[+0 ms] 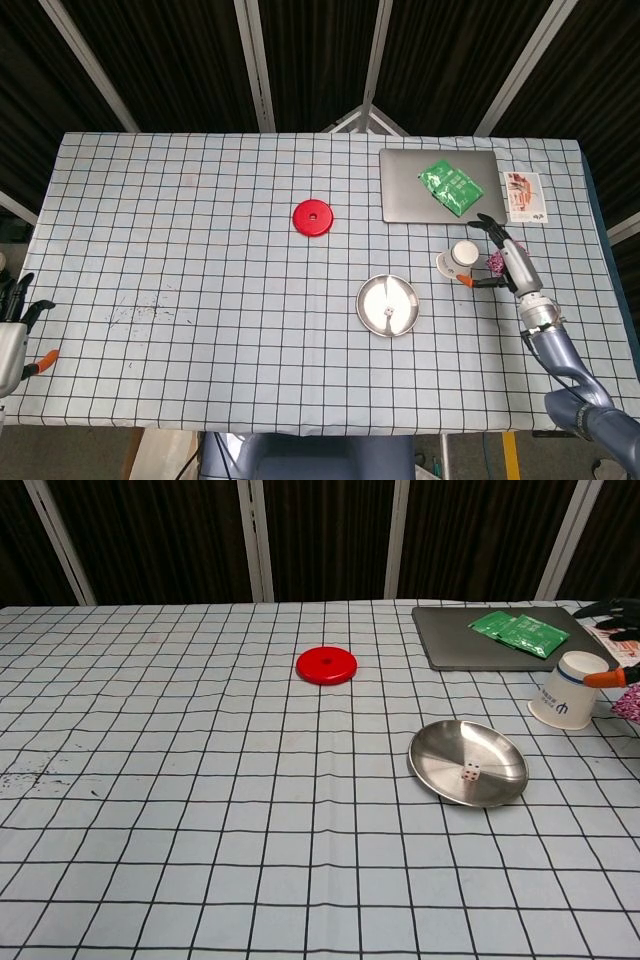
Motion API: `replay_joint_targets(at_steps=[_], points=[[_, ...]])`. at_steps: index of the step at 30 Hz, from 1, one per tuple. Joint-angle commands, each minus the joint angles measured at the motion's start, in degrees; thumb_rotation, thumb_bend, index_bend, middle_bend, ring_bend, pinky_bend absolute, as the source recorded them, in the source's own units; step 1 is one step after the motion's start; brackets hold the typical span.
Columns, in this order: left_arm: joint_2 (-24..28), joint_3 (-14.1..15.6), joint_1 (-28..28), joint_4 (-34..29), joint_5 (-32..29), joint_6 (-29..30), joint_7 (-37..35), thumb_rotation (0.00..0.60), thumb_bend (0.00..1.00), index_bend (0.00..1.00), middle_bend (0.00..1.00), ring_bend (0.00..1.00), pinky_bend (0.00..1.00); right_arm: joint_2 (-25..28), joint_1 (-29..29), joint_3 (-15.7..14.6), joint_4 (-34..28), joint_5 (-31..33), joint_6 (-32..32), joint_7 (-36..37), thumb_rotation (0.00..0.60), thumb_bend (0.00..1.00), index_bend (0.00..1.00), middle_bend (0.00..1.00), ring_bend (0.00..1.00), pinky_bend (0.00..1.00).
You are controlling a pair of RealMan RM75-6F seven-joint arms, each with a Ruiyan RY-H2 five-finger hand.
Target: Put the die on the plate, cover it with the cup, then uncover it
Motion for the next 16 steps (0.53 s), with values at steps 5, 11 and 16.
replay_joint_targets(at_steps=[5,11,16], points=[[0.51,0.28,-0.04,-0.13,0.80,0.02,-1.31,0.600,0.23,0.31,0.00,0.00,0.13,14.59,-11.78,-3.64,-18.38,-1.91,15.19,-24.90,0.600,0.11,0.19,0.06,0.06,0.00],[1.11,0.67,0.25,-0.27,1.84,0.57,-2.83,0.600,0.23,0.31,0.00,0.00,0.13,21.29,-19.69,-7.33,-30.88,-1.29,22.11,-42.67,0.600,0.11,0.19,0.08,0.06,0.00],[1.51,0.63,0.43,-0.18,2.13,0.98,-4.21,0.600,0.23,0.30,0.00,0.00,0.13,21.84,-24.53,-8.19,-34.91,-1.16,29.00,-57.50,0.600,0.11,0.19,0.10,0.06,0.00]])
